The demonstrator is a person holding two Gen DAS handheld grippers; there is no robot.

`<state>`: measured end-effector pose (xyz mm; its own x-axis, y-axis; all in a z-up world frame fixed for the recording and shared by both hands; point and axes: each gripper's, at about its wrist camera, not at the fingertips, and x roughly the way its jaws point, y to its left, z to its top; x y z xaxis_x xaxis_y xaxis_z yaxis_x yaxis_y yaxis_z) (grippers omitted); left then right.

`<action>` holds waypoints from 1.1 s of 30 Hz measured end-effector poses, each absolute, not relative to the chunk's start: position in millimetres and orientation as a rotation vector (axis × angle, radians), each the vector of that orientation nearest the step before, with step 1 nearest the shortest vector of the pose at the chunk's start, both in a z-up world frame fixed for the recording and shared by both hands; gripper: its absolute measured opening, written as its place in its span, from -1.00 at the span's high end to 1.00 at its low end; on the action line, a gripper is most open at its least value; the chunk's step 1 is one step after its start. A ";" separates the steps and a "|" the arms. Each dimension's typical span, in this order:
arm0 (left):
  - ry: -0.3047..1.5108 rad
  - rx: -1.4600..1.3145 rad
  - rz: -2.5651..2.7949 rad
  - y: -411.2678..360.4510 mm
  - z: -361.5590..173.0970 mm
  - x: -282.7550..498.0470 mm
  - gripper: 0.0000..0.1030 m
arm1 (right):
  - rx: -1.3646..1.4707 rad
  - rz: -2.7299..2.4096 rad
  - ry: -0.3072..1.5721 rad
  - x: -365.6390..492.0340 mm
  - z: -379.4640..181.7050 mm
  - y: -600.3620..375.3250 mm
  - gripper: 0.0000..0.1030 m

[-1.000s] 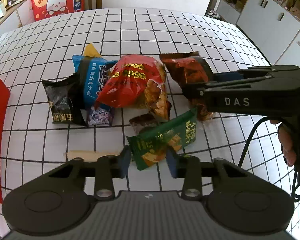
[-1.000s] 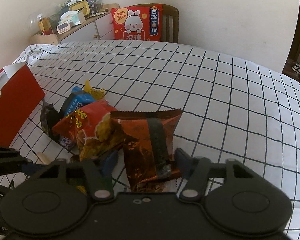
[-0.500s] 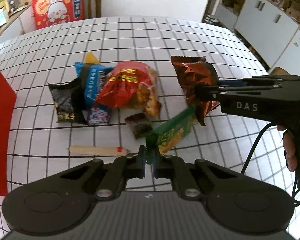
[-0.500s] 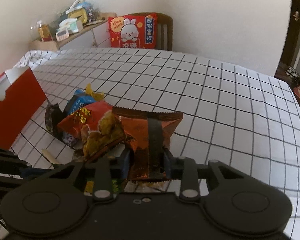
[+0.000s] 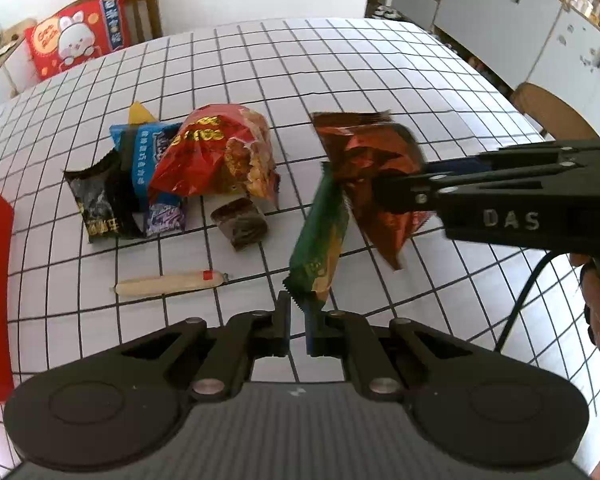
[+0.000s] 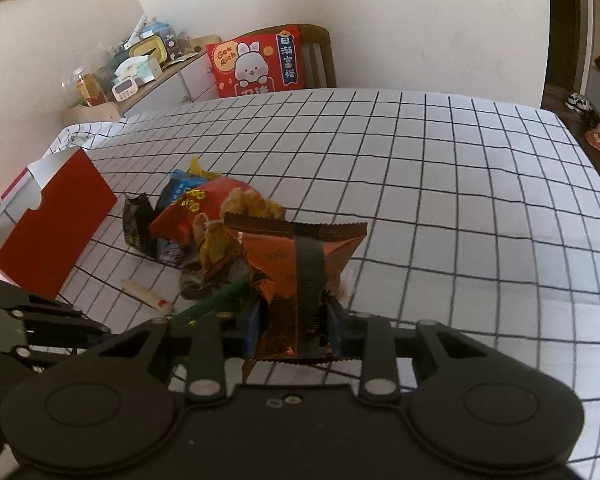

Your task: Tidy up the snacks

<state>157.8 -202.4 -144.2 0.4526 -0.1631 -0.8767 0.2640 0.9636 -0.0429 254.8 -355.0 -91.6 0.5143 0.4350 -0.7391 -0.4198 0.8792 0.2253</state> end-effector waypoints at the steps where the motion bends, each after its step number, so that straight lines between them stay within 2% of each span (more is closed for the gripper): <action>1: 1.065 0.116 -0.278 -203.7 -143.7 156.9 0.87 | 0.022 0.517 0.892 253.4 -92.0 -352.9 0.39; 14: 1.122 0.182 -0.406 -210.5 -155.2 158.0 0.81 | 0.047 0.520 0.904 244.0 -98.7 -356.9 0.39; 17: 1.120 0.149 -0.380 -202.9 -151.6 158.9 0.62 | 0.053 0.518 0.899 243.1 -97.1 -359.9 0.39; 19: 1.109 0.125 -0.367 -199.5 -148.0 159.7 0.25 | 0.064 0.519 0.896 242.7 -95.3 -362.6 0.39; 20: 1.100 0.111 -0.362 -198.8 -145.9 160.0 0.13 | 0.068 0.521 0.892 242.2 -94.0 -363.8 0.39; 22: 1.082 0.091 -0.351 -199.5 -143.3 159.2 -0.31 | 0.068 0.521 0.884 241.1 -91.0 -366.3 0.39; 33: 1.086 0.098 -0.167 -236.9 -156.5 186.3 -0.35 | 0.048 0.442 0.865 243.9 -79.5 -397.0 0.39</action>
<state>186.3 -236.9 -156.5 0.4551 -0.0867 -0.8862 0.1832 0.9831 -0.0021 243.9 -397.0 -79.5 0.5644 0.3944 -0.7252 -0.3563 0.9088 0.2170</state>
